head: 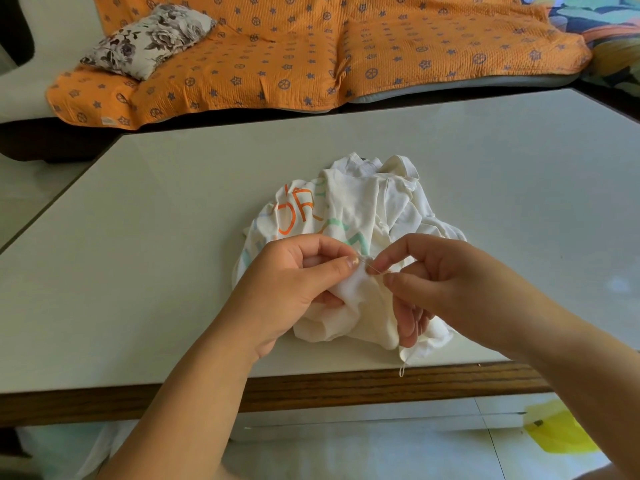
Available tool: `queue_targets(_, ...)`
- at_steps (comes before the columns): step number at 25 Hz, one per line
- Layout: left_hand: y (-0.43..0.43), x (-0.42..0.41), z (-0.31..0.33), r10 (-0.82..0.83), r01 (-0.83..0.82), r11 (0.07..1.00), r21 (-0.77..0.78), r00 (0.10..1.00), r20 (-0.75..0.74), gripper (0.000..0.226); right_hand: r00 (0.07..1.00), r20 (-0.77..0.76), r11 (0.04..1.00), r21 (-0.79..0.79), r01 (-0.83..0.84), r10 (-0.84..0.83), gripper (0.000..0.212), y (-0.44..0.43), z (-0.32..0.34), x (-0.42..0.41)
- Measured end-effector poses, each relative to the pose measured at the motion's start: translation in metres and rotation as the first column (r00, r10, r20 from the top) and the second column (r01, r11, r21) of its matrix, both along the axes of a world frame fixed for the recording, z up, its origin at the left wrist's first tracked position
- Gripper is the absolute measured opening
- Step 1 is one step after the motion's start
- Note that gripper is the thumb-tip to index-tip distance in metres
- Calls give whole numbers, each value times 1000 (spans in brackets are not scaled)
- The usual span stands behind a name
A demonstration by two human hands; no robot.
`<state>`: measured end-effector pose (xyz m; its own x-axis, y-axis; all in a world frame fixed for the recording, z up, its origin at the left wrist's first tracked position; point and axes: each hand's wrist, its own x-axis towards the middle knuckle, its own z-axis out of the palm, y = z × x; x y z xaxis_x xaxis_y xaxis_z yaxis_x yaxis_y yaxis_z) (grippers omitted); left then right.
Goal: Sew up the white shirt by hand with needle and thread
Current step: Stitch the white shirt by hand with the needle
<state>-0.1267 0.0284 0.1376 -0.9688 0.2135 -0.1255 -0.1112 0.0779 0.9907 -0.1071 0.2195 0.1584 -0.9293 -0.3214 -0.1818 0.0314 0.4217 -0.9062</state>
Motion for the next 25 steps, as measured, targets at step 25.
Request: queue_targets(25, 19, 11, -8, 79, -182, 948, -263, 930, -359, 12, 956, -205, 974, 44, 222, -209, 13, -20, -17, 5)
